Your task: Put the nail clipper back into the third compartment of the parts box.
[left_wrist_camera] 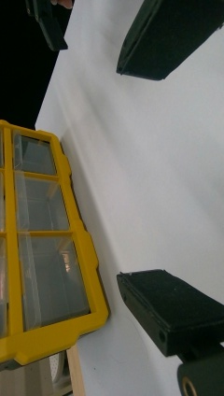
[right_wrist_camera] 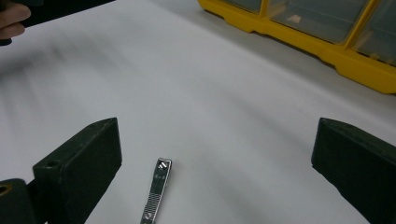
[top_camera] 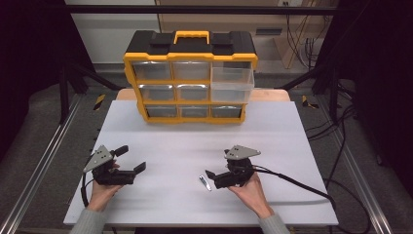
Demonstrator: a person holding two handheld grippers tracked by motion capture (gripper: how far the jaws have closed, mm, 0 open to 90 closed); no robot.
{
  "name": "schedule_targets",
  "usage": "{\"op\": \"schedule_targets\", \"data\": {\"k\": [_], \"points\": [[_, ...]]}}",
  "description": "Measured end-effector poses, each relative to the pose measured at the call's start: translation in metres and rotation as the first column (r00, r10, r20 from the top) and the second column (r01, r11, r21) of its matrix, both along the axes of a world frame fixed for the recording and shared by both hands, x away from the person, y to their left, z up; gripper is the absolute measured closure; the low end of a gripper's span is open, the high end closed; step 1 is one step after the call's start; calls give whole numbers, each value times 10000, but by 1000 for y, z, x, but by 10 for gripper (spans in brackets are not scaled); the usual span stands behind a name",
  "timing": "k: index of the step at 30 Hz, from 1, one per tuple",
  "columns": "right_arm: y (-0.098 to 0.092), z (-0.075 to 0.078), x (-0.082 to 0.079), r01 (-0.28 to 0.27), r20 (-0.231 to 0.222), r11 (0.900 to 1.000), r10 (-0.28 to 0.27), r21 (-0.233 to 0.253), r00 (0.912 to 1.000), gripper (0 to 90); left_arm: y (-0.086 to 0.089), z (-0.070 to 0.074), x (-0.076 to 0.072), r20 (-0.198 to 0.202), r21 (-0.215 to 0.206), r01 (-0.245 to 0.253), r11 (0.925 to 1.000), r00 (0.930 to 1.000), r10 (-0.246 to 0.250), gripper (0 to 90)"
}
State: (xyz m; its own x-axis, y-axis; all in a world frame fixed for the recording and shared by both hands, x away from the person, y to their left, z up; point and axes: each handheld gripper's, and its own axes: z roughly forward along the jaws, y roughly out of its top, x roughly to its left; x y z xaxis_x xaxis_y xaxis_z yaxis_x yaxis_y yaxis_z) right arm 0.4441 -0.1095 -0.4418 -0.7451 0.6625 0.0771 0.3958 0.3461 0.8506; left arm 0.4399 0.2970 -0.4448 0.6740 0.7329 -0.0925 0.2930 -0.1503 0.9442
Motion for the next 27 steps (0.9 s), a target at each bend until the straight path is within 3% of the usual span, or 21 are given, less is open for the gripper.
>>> {"op": "schedule_targets", "data": {"k": [20,27], "points": [[31,-21,2,-486,-735,9927,406,-1108,9965,54,0,-1,0,-29,66,12,10000,10000,-12,18],[36,-27,3,-589,-986,9921,480,-1111,9940,82,0,-1,0,-35,75,16,10000,10000,-15,18]]}}
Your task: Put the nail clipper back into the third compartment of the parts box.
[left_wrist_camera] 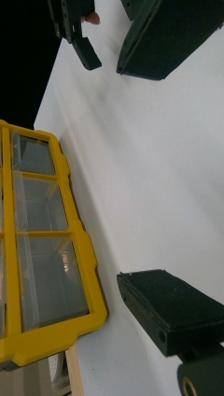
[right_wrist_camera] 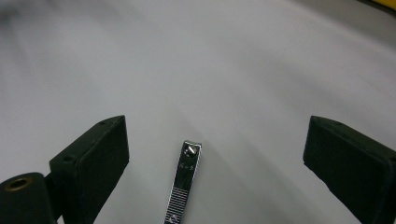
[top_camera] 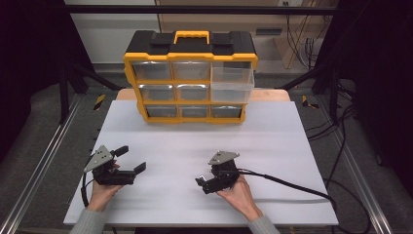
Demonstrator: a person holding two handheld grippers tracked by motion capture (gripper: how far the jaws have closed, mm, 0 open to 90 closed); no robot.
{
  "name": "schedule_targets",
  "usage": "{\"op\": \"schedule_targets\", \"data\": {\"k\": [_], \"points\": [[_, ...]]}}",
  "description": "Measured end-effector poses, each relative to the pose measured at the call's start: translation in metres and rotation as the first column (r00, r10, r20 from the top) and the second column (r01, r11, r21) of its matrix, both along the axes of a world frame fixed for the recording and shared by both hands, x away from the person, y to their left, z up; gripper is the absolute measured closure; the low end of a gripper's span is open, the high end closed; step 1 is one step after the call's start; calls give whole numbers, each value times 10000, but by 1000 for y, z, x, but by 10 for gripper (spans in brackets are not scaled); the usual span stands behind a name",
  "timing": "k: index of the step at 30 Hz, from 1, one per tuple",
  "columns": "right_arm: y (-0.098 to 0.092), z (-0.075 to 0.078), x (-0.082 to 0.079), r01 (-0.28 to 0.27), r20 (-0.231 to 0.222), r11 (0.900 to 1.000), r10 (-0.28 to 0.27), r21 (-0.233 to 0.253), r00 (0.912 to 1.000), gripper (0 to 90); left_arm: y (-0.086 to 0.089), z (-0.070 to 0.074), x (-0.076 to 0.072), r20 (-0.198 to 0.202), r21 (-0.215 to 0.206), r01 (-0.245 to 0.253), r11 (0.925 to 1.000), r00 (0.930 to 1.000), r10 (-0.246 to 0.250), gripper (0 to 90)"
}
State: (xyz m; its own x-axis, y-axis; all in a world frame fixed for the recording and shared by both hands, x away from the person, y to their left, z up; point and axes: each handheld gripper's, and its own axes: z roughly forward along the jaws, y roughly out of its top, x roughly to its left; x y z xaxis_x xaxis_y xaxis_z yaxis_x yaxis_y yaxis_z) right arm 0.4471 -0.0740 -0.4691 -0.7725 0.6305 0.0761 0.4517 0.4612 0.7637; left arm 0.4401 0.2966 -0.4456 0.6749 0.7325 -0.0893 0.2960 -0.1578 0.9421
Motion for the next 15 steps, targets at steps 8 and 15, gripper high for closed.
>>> {"op": "schedule_targets", "data": {"k": [8,15], "points": [[3,-6,1,-57,-265,9999,54,-107,9996,148,0,0,0,-7,-7,2,10000,10000,-2,18],[8,-10,1,-162,-361,9990,147,-416,9992,255,0,0,0,-12,-2,17,10000,10000,-17,18]]}}
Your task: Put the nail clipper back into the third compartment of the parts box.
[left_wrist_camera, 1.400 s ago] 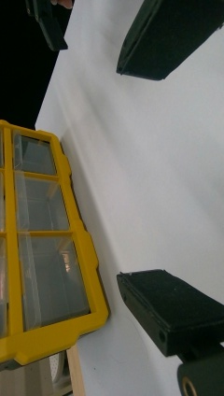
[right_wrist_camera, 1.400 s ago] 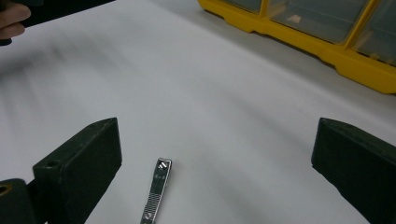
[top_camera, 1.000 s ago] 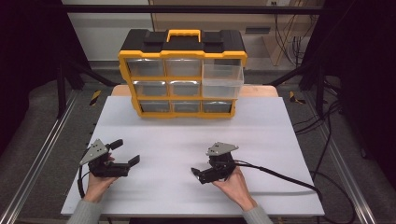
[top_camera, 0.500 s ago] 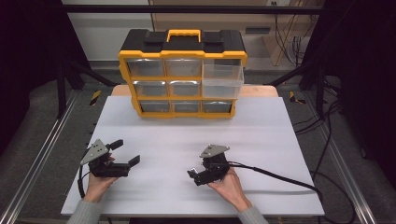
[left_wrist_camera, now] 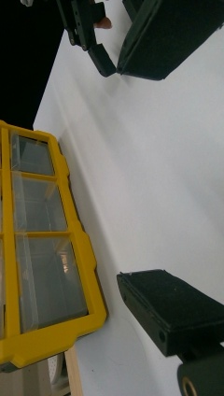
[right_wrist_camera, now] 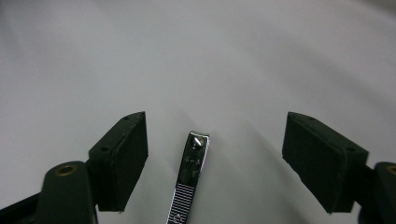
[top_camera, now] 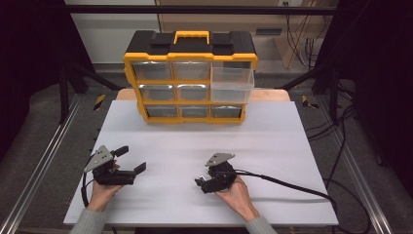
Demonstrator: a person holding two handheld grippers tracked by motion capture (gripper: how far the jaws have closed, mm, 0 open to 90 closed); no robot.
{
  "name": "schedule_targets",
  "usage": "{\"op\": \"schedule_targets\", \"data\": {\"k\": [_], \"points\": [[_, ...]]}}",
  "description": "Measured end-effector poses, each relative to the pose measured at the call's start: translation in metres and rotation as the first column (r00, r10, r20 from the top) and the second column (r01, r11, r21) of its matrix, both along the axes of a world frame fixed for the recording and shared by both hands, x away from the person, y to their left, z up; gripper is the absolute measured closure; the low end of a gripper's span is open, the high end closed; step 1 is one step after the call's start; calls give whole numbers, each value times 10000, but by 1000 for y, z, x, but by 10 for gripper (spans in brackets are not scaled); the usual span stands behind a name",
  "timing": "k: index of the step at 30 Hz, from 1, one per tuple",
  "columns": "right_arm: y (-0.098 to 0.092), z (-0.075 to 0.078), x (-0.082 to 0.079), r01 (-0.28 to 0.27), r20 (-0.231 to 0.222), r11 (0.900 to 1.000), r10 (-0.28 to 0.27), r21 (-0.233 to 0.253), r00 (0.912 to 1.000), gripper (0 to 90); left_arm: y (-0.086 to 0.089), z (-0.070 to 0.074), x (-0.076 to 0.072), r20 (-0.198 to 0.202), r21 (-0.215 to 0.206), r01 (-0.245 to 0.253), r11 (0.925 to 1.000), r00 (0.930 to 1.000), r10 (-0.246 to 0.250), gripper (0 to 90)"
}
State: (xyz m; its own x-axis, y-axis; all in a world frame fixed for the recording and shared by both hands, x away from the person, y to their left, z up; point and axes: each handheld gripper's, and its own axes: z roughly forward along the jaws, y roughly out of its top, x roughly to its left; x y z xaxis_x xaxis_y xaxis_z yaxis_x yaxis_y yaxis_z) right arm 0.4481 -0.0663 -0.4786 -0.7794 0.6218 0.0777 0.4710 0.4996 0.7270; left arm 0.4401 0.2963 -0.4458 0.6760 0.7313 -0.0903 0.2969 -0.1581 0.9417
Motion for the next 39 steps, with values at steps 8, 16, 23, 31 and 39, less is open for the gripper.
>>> {"op": "schedule_targets", "data": {"k": [8,16,23,31,39], "points": [[3,-2,0,-64,-154,9999,62,-104,9999,412,0,0,0,-1,2,-6,10000,10000,6,18],[4,-4,0,-190,-374,9996,183,-187,9991,545,0,0,0,-8,5,-2,10000,10000,2,18],[7,-4,0,-291,-463,9989,273,-374,9986,658,0,0,0,-14,15,-15,10000,10000,15,18],[7,-3,0,-304,-655,9990,282,-336,9975,742,0,0,0,-4,17,-19,10000,10000,19,18],[6,-3,1,-125,-865,9995,99,-302,9962,786,0,0,0,1,24,-22,10000,10000,22,19]]}}
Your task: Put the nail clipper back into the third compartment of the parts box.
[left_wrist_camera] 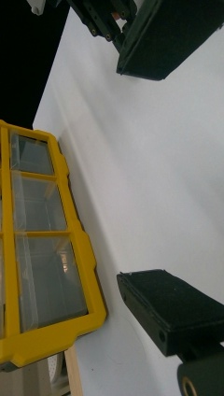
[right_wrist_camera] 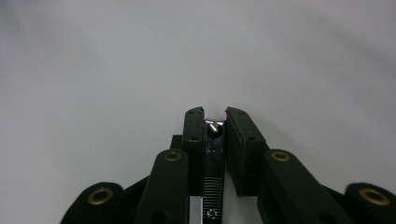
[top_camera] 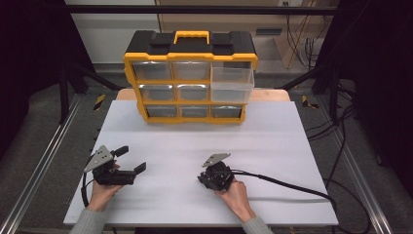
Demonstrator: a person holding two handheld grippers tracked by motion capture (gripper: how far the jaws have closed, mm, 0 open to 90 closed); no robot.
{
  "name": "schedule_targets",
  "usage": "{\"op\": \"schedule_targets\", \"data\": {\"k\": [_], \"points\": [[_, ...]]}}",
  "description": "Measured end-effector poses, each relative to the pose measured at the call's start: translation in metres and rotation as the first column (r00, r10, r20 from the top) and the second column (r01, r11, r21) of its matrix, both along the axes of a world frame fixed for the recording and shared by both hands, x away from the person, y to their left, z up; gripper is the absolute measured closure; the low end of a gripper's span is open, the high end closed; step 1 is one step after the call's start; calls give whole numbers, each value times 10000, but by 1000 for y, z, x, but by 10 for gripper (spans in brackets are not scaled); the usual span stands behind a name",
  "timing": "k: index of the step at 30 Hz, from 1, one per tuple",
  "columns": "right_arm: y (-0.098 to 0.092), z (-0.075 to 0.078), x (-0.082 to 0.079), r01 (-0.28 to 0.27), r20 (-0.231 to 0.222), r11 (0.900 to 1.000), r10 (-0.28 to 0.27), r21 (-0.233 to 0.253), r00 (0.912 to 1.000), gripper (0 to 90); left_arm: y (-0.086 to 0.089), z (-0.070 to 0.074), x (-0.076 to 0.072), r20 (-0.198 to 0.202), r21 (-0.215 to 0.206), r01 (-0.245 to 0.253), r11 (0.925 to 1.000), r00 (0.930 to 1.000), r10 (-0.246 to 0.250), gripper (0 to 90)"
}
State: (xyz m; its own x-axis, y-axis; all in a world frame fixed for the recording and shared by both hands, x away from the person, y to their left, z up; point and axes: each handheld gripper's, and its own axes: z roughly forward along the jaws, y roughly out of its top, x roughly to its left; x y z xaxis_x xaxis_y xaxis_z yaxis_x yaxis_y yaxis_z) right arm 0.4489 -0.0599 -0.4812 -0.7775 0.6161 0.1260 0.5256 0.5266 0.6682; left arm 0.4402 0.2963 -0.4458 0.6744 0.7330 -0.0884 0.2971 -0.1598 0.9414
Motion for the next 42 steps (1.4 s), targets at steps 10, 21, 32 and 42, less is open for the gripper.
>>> {"op": "schedule_targets", "data": {"k": [10,21,32,42], "points": [[0,0,1,-35,-29,10000,35,-12,10000,794,0,0,0,6,9,-8,10000,10000,8,19],[-1,2,1,-7,-74,10000,6,-94,10000,795,0,0,0,3,12,-4,10000,10000,4,19],[-5,13,0,-23,-17,9999,23,104,10000,796,0,0,0,6,11,-5,10000,10000,5,19],[-11,27,-1,13,240,9995,-21,323,9997,797,0,0,0,11,8,-13,10000,10000,13,19]]}}
